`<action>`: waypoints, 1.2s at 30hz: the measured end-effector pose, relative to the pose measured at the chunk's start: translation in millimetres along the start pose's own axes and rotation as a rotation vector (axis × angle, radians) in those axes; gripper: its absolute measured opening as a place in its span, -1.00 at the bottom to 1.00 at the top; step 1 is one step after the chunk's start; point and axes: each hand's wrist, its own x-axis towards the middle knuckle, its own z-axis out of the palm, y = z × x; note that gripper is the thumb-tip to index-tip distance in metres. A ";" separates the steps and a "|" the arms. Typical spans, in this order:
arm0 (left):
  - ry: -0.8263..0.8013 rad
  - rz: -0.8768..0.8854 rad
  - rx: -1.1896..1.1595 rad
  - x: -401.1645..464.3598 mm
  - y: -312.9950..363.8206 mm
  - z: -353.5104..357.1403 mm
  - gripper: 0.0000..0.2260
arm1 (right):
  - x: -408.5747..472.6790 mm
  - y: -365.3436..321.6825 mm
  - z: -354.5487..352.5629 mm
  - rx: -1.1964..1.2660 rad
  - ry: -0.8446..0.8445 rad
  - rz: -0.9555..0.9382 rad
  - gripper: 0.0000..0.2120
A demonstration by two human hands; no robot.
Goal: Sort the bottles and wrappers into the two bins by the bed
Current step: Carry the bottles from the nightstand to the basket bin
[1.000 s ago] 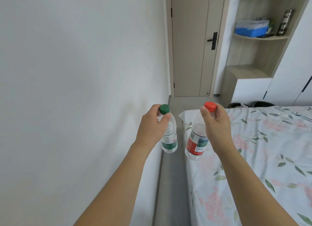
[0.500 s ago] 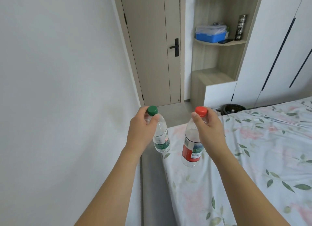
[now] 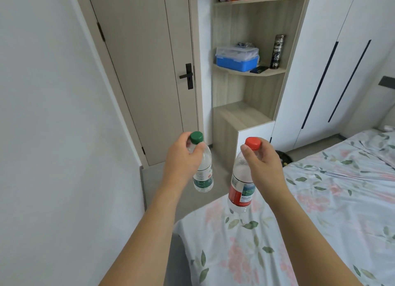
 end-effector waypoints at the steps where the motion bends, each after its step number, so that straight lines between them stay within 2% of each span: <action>1: -0.004 0.004 -0.013 20.7 -2.2 2.0 -0.86 | 15.3 -1.0 6.4 -0.006 0.009 -0.001 -0.86; 6: -0.007 0.012 -0.052 87.4 -14.8 12.7 -0.84 | 68.5 3.8 27.1 -0.027 0.038 0.013 -0.84; 16: 0.027 0.028 -0.044 154.8 -43.6 16.7 -0.83 | 142.0 24.6 69.1 0.006 0.013 -0.004 -0.86; 29: -0.116 0.100 -0.064 340.3 -90.0 29.8 -0.87 | 278.7 41.6 170.8 -0.020 0.136 0.045 -0.89; 36: -0.205 0.129 -0.077 392.3 -90.0 50.6 -0.87 | 312.9 47.5 172.7 -0.039 0.245 0.035 -0.87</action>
